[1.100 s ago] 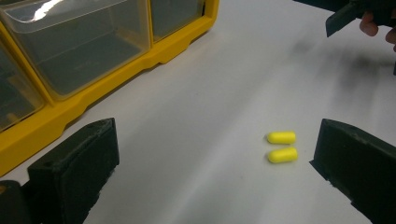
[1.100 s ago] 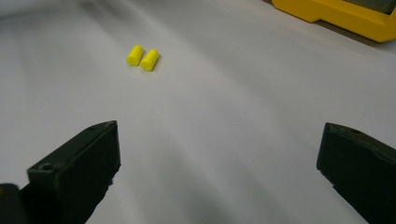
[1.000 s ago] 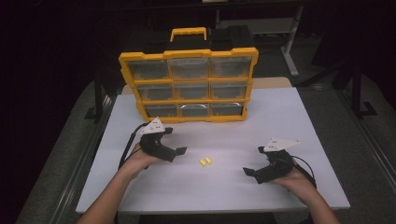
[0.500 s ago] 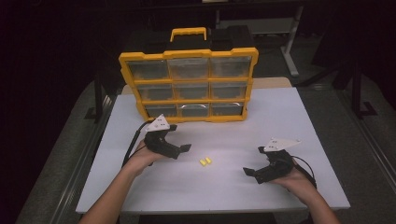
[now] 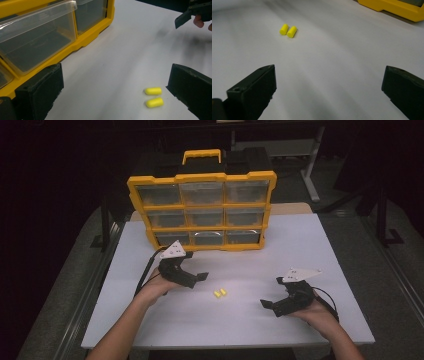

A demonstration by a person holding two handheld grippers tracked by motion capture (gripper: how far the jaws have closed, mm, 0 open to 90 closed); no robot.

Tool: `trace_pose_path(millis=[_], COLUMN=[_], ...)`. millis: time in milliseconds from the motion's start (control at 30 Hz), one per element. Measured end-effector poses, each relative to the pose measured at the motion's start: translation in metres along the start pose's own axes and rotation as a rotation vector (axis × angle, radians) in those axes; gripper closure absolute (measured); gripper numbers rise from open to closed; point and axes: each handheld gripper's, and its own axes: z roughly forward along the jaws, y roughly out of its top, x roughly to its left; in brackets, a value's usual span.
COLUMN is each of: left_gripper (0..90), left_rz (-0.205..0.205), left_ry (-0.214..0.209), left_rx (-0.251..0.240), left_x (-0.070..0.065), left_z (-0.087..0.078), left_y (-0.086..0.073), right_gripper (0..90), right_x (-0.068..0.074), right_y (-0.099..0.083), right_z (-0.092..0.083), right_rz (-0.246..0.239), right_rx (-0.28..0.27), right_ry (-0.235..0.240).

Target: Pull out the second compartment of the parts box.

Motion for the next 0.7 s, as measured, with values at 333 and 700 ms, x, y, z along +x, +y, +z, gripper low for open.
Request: trace_pose_path(millis=[333, 700], left_gripper=[0.0, 0.0], left_rz=[0.012, 0.030], left_ry=[-0.011, -0.008], left_rx=[0.000, 0.009], left_x=[-0.001, -0.002], left_z=[0.011, 0.021], left_y=[0.005, 0.009], right_gripper=[0.0, 0.0], right_x=[0.000, 0.000], right_y=[0.000, -0.001], right_z=[0.000, 0.001], right_rz=[0.000, 0.000], right_rx=[0.001, 0.005], right_ry=[0.002, 0.005])
